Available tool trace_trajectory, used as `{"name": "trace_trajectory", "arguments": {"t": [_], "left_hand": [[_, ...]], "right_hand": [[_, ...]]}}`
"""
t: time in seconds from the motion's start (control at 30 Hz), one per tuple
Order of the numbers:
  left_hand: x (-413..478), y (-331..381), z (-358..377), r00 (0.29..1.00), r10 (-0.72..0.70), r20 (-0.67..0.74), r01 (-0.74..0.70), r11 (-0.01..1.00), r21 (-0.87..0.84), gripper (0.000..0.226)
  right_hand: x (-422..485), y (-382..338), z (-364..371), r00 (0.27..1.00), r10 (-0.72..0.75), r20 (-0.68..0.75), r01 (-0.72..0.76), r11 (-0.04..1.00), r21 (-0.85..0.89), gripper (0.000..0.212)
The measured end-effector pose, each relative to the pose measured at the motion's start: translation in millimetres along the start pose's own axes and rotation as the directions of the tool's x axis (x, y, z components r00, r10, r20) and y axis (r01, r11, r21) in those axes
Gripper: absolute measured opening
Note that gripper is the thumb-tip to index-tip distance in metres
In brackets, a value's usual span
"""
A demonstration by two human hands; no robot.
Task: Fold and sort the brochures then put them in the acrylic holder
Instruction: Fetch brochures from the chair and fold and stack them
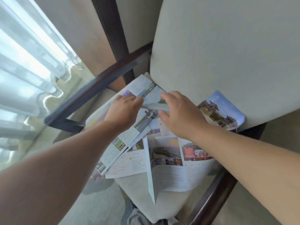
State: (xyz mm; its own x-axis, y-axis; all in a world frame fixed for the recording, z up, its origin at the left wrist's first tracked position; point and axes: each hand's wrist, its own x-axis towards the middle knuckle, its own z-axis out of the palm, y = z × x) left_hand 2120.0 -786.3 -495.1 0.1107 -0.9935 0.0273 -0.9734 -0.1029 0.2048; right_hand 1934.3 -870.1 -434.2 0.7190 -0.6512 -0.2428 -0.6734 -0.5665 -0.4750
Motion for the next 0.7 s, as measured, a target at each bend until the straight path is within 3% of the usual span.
{"name": "trace_trajectory", "arguments": {"t": [0.17,0.3,0.43,0.53,0.7], "left_hand": [[-49,15,-89,0.982,0.169,-0.083,-0.165,0.984,0.062,0.001],[-108,16,-144,0.975,0.191,-0.116,-0.182,0.980,0.083,0.011],[-175,17,-181,0.958,0.197,-0.210,-0.181,0.979,0.096,0.008],[-224,17,-200,0.950,0.175,-0.259,-0.152,0.983,0.106,0.011],[-329,20,-226,0.967,0.026,-0.254,0.013,0.989,0.149,0.009]], "right_hand": [[-2,-44,-39,1.000,-0.024,0.013,0.024,1.000,0.008,0.049],[-18,-79,-45,0.981,-0.113,0.161,0.119,0.993,-0.028,0.055],[-40,-129,-35,0.922,-0.112,0.370,0.077,0.991,0.106,0.060],[-59,-166,-21,0.877,-0.114,0.467,-0.038,0.952,0.303,0.031],[-105,-238,15,0.869,-0.091,0.486,-0.158,0.880,0.448,0.020]]}}
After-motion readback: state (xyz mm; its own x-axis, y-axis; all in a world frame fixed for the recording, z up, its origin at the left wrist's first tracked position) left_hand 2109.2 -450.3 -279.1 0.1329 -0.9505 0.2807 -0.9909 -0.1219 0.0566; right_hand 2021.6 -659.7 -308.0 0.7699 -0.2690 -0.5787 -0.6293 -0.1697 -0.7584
